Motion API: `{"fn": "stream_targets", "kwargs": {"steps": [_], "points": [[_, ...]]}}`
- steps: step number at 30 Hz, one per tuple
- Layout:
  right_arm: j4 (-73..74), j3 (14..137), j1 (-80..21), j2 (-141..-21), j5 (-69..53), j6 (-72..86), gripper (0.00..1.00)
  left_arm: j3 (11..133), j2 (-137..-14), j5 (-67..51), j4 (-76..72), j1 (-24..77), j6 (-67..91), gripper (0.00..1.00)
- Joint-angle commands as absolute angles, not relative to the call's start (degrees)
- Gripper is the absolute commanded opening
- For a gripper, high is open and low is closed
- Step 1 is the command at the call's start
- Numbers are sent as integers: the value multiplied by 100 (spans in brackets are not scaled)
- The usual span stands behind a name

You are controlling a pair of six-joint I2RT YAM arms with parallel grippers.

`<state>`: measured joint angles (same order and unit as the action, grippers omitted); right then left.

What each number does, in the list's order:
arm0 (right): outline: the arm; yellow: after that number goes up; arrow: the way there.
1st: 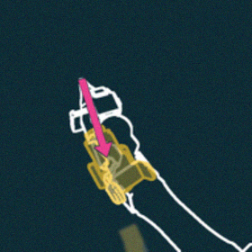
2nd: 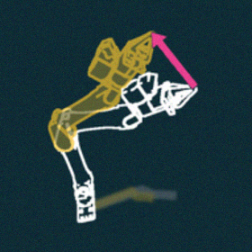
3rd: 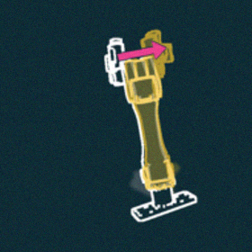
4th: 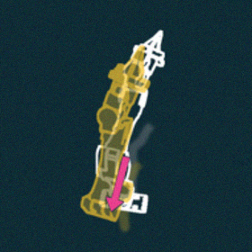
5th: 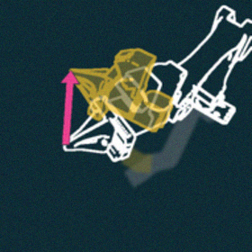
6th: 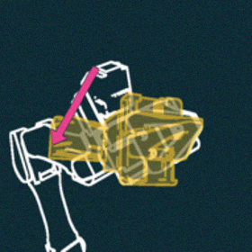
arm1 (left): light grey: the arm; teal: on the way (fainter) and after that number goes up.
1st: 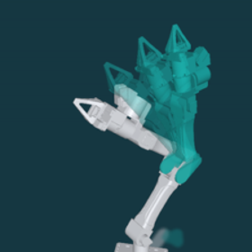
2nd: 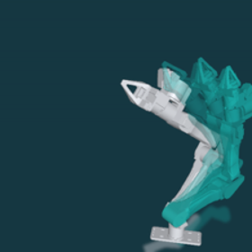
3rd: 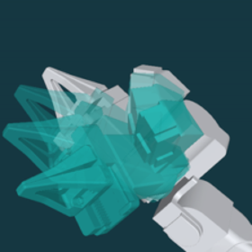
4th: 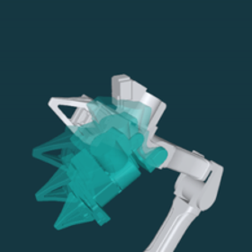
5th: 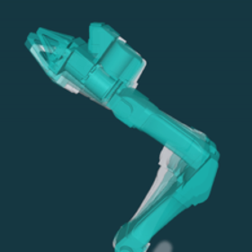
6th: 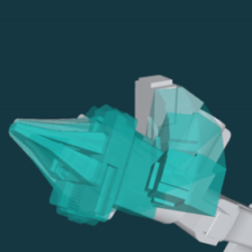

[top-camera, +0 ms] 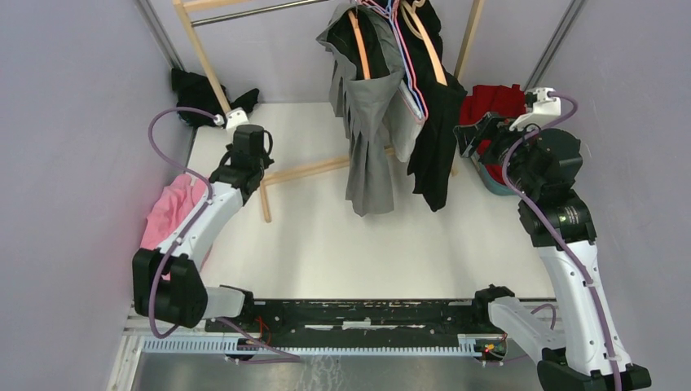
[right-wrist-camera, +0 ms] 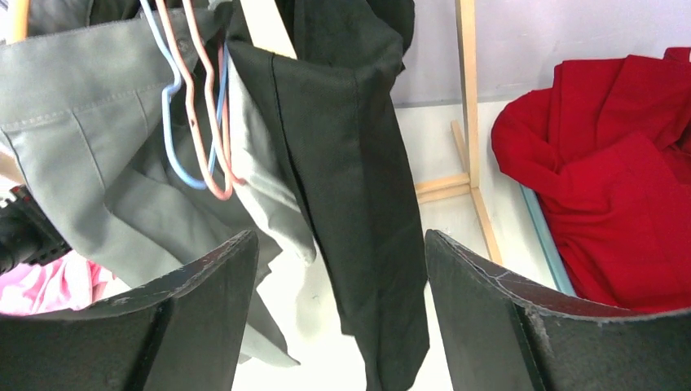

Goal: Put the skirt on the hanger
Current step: Reset both arms

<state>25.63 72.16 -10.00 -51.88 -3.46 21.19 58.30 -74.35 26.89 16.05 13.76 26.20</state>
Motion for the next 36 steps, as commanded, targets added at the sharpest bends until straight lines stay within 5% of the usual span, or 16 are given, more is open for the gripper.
{"fn": "stream_targets", "kwargs": {"steps": [1,7,25,28,30,36], "points": [[2679,7044,-998,-4954,-443,2073,82,6186,-7861,2693,1037,1083,2789,16],[2800,6439,-1001,-4581,-256,2102,100,6339,-8121,2434,810,954,2666,16],[2682,5271,-995,-3941,281,2614,100,5652,-5869,1319,1862,949,2738,53],[2661,5173,-997,-3946,169,2690,100,5391,-5484,1066,1910,957,2756,85],[2621,5062,-1000,-3911,98,2755,100,5145,-5166,873,1849,951,2915,97],[2505,4743,-996,-3787,92,2907,100,4415,-4387,688,1662,962,3027,99]]}}
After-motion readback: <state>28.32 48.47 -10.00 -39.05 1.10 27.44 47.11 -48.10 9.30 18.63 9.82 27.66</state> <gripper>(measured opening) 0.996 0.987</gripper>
